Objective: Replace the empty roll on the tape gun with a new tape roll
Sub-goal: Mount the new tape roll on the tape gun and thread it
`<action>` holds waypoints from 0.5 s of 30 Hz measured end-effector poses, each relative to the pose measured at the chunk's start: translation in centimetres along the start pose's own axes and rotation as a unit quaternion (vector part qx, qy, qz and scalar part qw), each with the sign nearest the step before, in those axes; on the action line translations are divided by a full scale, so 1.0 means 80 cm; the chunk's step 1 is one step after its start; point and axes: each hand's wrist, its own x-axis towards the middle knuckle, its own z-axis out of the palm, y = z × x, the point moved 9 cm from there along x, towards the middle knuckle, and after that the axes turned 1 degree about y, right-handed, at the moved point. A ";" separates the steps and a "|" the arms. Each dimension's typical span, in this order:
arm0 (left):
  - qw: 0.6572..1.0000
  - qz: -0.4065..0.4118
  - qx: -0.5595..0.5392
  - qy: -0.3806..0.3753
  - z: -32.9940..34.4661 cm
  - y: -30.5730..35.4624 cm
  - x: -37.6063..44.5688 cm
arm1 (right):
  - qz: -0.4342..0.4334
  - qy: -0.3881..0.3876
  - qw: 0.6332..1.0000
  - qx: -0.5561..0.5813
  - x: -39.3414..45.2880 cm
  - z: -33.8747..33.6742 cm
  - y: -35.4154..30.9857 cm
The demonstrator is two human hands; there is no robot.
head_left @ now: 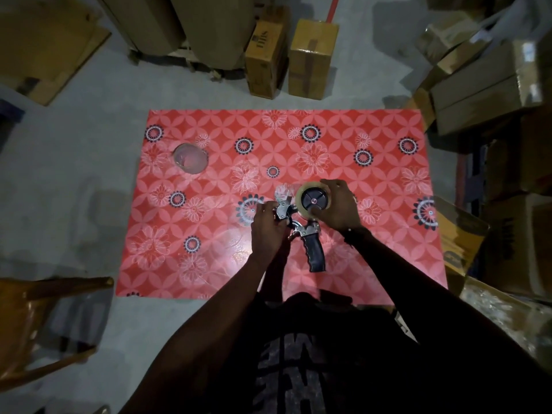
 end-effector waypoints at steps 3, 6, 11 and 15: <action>1.000 0.001 0.000 0.028 0.003 0.004 -0.001 | -0.013 -0.021 0.999 -0.042 0.005 0.017 -0.003; 0.999 -0.008 0.020 0.037 0.003 0.002 0.002 | -0.024 -0.020 0.996 -0.082 0.009 0.025 0.003; 0.998 0.024 0.039 0.033 -0.001 0.011 0.025 | -0.060 -0.023 0.996 -0.067 0.007 0.022 0.016; 0.997 0.064 0.027 0.038 -0.013 0.025 0.040 | -0.125 -0.099 0.985 -0.071 0.025 0.021 0.012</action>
